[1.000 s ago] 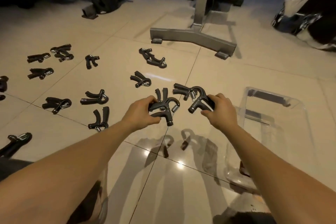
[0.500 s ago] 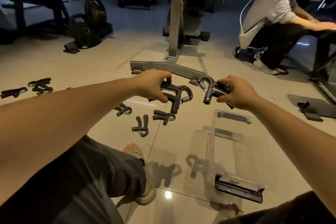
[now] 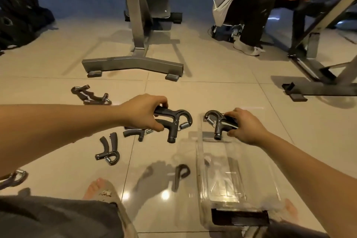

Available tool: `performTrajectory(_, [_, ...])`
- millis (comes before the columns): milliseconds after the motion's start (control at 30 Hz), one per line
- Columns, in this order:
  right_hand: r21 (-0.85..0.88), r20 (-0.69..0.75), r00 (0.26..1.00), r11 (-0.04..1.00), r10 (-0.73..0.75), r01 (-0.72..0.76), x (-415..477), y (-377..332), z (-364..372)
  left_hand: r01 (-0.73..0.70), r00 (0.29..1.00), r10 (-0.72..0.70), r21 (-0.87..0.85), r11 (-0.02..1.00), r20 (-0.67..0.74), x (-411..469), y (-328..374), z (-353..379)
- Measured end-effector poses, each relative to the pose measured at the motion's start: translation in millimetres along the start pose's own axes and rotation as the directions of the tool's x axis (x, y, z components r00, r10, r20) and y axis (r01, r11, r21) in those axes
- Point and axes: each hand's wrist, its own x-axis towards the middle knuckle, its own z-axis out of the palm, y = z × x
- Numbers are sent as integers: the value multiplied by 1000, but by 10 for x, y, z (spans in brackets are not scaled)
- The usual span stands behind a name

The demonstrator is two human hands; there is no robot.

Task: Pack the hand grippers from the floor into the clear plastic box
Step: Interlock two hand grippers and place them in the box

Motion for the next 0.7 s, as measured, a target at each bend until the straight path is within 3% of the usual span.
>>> performTrajectory(367, [3,186,982,999,35,-36,326,599,1283,64,995,-47,-189,980,91,697,-28,688])
performTrajectory(700, [-31,193,981,999,-22,29,574,940,1987,128,986,-81,-348,929,145,943,-104,1066])
